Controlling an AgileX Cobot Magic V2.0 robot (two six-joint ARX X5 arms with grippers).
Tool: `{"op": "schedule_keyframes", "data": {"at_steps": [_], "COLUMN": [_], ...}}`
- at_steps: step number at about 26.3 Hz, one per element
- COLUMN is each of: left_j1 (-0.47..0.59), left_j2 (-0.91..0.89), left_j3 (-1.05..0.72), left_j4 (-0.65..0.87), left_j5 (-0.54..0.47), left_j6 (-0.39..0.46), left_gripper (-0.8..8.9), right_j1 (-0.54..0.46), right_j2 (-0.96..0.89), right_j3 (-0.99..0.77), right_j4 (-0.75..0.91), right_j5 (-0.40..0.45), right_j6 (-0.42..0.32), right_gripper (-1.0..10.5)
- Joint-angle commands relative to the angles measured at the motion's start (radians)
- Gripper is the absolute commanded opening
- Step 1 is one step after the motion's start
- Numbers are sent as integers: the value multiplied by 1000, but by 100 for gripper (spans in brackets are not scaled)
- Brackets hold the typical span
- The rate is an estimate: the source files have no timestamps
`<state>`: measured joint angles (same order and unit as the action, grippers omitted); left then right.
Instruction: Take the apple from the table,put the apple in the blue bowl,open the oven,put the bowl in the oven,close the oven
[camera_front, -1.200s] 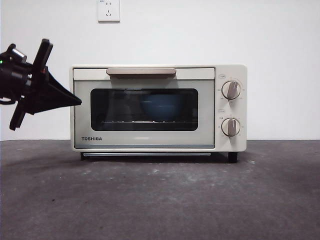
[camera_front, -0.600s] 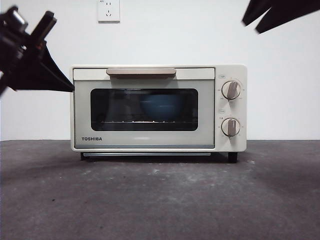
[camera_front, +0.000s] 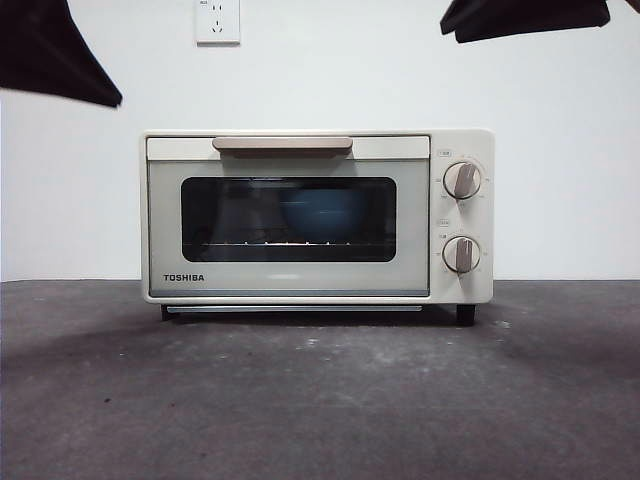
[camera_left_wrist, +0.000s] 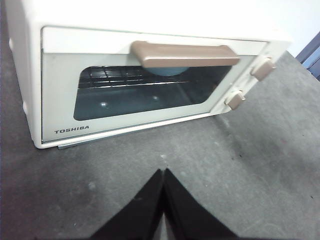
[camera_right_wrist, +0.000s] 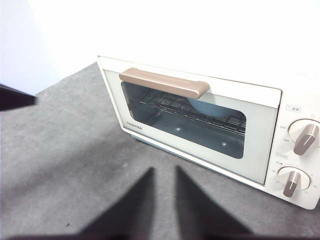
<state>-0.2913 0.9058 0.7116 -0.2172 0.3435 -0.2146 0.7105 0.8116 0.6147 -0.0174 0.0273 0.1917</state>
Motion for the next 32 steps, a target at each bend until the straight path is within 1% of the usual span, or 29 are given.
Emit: {"op": "schedule_keyframes", "data": {"at_steps": [1,10,27,30,32], "left_j1": [-10,-11,-11,-9,14], "left_j2": [-30,-69,-69,-77,-93], "left_j3": [14,14,14,14,13], "left_j4": [-28,-79,-76,-74,-67], "left_j5": [-9,-8,-8,-11,-54], "left_j6": [20,19,14,75,108], "left_gripper": [7,7,7,7,7], "right_j1": [6,6,6,6,6], "right_j2": [3,3,3,3,3], "right_j3": [0,0,0,0,0], "right_j4": [18,25,25,25,25], "right_j5": [2,7,7,7,7], "right_j6": [-17,-17,-17,-17,-17], "right_gripper": [4,4,4,4,4]}}
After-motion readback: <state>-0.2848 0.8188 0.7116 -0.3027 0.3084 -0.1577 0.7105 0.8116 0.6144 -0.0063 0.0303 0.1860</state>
